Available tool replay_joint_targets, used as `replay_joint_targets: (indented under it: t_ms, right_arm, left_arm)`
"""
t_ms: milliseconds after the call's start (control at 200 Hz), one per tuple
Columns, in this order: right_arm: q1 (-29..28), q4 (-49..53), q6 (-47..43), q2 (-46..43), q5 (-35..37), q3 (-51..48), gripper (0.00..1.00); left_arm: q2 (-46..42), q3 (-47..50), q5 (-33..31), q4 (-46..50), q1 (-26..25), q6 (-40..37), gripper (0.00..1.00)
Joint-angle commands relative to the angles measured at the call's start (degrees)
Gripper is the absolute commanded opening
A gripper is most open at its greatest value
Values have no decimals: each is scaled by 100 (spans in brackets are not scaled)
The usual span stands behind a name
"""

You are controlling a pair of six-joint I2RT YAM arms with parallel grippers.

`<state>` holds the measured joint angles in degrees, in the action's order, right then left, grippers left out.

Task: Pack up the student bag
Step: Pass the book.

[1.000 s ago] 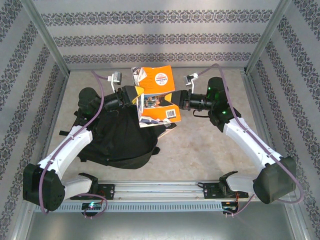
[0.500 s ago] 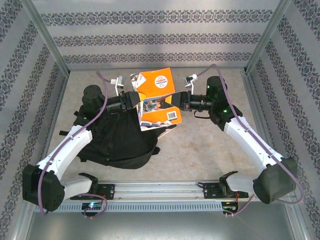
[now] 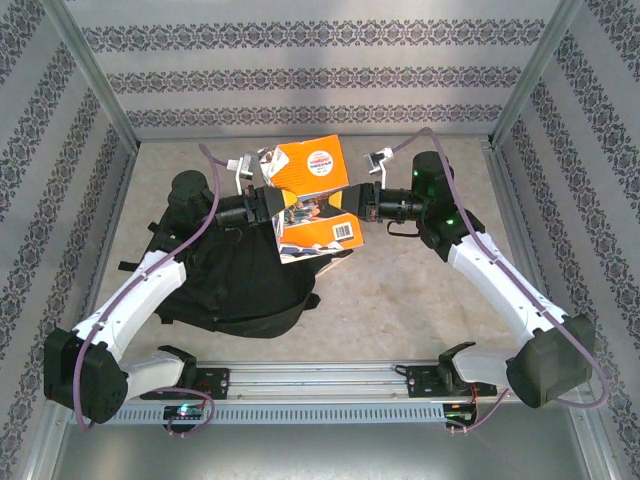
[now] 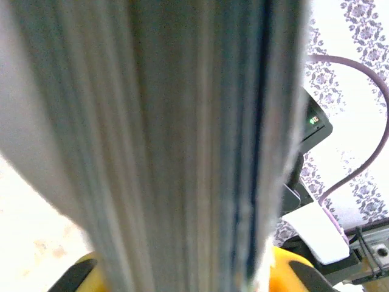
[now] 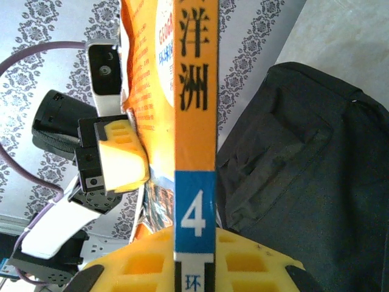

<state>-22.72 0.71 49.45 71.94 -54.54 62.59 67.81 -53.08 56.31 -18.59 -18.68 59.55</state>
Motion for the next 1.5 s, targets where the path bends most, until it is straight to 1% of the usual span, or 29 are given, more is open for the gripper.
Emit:
replay_joint_targets:
  t_ms: [0,65,85,90,95,100,140,190,215,240,295,365,425,575,660,739,779,899,1024,1109,1209,1389,1434,1494]
  right_arm:
    - [17,-124,-86,-38,181,194,0]
    - [73,-106,-17,-78,325,154,0]
    - [91,-119,27,-88,371,142,0]
    - [91,-117,41,-90,386,141,2]
    - [92,-133,68,-99,406,133,6]
    - [92,-133,68,-99,406,133,6]
    - [109,-187,162,-109,487,106,24]
    - [114,-270,307,-114,590,89,40]
    - [117,-422,461,-109,598,74,46]
    - [131,-700,691,-91,572,43,50]
    - [191,-1600,1568,-38,612,-102,58]
    - [232,-2651,2457,67,739,-273,63]
    - [249,-3230,2927,142,870,-364,67]
    - [132,-4215,3589,227,1362,-598,74]
    - [-68,-4539,3700,307,1651,-698,76]
    - [-287,-4589,3509,329,1904,-690,76]
    - [-386,-4625,3436,342,2035,-667,74]
    - [-579,-4730,3304,438,2264,-523,65]
    - [-719,-4906,3361,535,2617,-501,52]
    - [-785,-4966,3340,536,2857,-548,48]
    - [-878,-4975,3255,483,3130,-679,39]
    - [-927,-4980,3190,433,3341,-813,30]
    - [-927,-4967,3154,411,3362,-838,24]
    - [-927,-4937,3092,375,3373,-859,11]
  left_arm:
    - [-177,-139,-36,-309,-75,-303,6]
    - [-256,-110,-234,-309,-68,-358,0]
    - [-270,-108,-304,-325,-72,-364,0]
    - [-269,-111,-313,-332,-73,-360,0]
    - [-273,-113,-336,-335,-70,-358,0]
    - [-275,-118,-356,-337,-72,-353,0]
    - [-292,-109,-528,-499,-67,-234,0]
    - [-275,-83,-787,-892,-71,38,0]
    - [-261,-80,-944,-1090,-71,181,0]
    - [-235,-80,-1107,-1327,-68,329,0]
    - [-163,-127,-1477,-1713,-79,579,0]
    - [-51,-204,-1943,-2173,-80,854,0]
    - [45,-309,-2276,-2432,-83,997,0]
    - [194,-620,-2711,-2535,-195,1024,0]
    - [252,-713,-2907,-2553,-280,1016,0]
    - [271,-746,-3095,-2544,-379,952,0]
    - [311,-772,-3126,-2520,-425,929,0]
    - [441,-849,-3157,-2543,-596,875,0]
    - [504,-817,-3295,-2553,-739,769,0]
    - [501,-766,-3429,-2592,-793,734,0]
    - [505,-743,-3486,-2567,-831,681,0]
    - [484,-665,-3581,-2538,-901,632,0]
    - [461,-636,-3604,-2511,-912,628,0]
    - [436,-594,-3619,-2456,-918,612,0]
